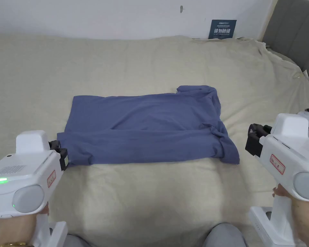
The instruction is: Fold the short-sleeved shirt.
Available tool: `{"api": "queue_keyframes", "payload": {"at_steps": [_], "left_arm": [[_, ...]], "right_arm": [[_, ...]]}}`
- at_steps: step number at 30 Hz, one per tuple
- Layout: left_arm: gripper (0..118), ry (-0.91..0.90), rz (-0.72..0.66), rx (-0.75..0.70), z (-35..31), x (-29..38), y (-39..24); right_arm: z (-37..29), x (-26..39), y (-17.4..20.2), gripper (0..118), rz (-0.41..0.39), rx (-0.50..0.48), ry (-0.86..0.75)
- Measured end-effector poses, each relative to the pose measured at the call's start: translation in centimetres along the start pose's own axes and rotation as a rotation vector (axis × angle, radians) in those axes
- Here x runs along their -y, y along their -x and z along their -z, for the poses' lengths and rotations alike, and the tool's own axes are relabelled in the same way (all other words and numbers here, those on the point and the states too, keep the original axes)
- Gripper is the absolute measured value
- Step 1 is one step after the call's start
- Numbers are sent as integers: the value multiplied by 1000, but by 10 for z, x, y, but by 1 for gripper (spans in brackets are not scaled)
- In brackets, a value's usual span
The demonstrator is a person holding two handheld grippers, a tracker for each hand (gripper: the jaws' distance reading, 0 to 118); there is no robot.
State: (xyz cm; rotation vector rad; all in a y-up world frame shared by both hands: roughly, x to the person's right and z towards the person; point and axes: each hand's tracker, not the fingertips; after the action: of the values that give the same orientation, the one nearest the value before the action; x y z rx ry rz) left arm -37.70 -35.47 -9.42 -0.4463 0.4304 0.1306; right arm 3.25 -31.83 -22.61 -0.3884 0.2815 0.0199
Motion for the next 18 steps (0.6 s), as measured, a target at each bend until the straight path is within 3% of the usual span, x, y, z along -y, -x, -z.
{"api": "queue_keyframes", "payload": {"at_steps": [15, 16, 17, 18], "left_arm": [[0, -84, -22, 9, -13, -9, -8], [0, -86, -24, 13, -13, -10, -8], [0, -85, -24, 15, -7, -9, -4], [0, -86, -23, 15, -5, -9, -3]], "right_arm": [[20, 7, -5, 2, 44, 24, 83], [29, 5, -8, 12, 55, 16, 133], [38, 2, -11, 35, 70, 7, 188], [45, 0, -13, 77, 97, 3, 203]]}}
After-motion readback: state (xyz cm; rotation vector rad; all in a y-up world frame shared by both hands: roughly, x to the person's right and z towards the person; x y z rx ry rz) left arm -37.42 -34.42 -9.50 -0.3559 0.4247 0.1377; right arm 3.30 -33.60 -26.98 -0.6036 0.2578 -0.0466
